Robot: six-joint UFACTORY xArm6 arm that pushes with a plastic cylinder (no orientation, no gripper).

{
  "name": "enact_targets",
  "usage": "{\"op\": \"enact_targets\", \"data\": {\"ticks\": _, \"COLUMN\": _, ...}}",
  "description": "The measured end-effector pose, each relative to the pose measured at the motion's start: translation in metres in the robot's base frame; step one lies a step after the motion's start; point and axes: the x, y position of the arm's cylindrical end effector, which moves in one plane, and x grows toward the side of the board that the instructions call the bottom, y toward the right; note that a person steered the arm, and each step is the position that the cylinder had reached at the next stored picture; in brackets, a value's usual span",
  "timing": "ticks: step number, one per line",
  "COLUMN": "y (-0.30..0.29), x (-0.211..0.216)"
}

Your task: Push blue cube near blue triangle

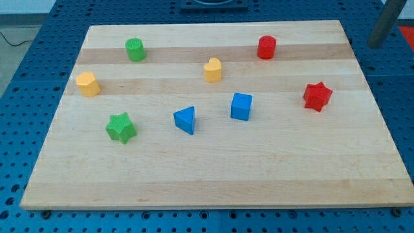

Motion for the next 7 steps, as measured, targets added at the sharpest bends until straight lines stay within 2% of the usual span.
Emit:
{"op": "enact_targets", "data": {"ticks": 1, "y": -0.006, "x": 0.056}}
{"op": "enact_targets", "data": {"ticks": 2, "y": -0.054, "x": 0.072}}
{"op": "enact_targets", "data": {"ticks": 3, "y": -0.076, "x": 0.071}}
{"op": "enact_targets", "data": {"ticks": 4, "y": -0.134, "x": 0.075}}
{"op": "enact_targets", "data": {"ticks": 5, "y": -0.2, "x": 0.097}}
{"op": "enact_targets", "data": {"ticks": 6, "y": -0.225, "x": 0.125}}
{"op": "enact_targets", "data": {"ticks": 7, "y": -0.236, "x": 0.135}}
